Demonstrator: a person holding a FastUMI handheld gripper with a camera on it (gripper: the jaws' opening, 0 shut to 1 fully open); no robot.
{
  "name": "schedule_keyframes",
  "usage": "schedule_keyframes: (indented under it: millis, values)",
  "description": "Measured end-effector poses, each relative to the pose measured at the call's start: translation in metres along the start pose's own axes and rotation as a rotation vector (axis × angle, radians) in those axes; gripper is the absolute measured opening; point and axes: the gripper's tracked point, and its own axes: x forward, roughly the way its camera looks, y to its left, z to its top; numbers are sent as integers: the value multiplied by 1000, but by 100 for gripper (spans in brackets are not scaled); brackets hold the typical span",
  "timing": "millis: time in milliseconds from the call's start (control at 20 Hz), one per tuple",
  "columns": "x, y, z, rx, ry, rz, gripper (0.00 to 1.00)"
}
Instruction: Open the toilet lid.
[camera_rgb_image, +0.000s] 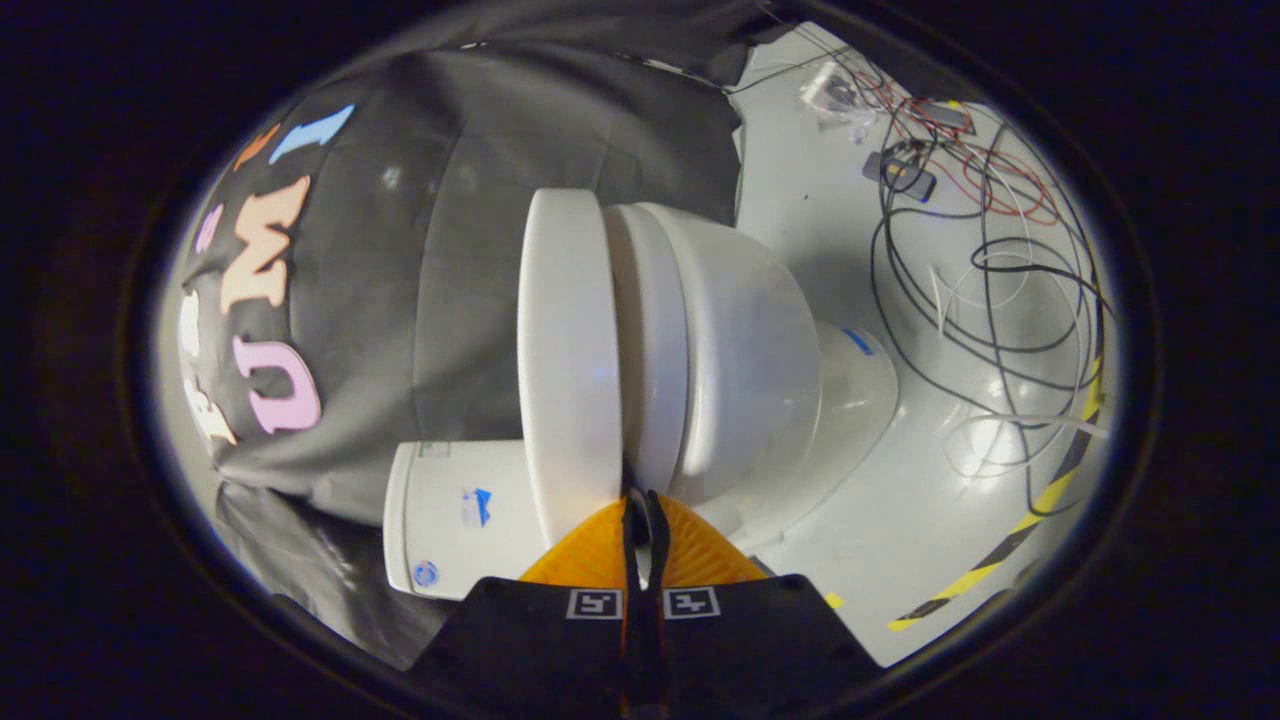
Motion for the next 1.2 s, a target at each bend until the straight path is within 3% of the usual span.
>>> schedule_keyframes:
  millis: [100, 300, 750, 1200]
  values:
    - [-3, 9, 3, 26, -14, -6, 1]
    - [-17, 33, 3, -129, -45, -31, 1]
    - [-40, 100, -2, -290, -154, -64, 0]
    - [-51, 158, -23, -363, -214, -90, 0]
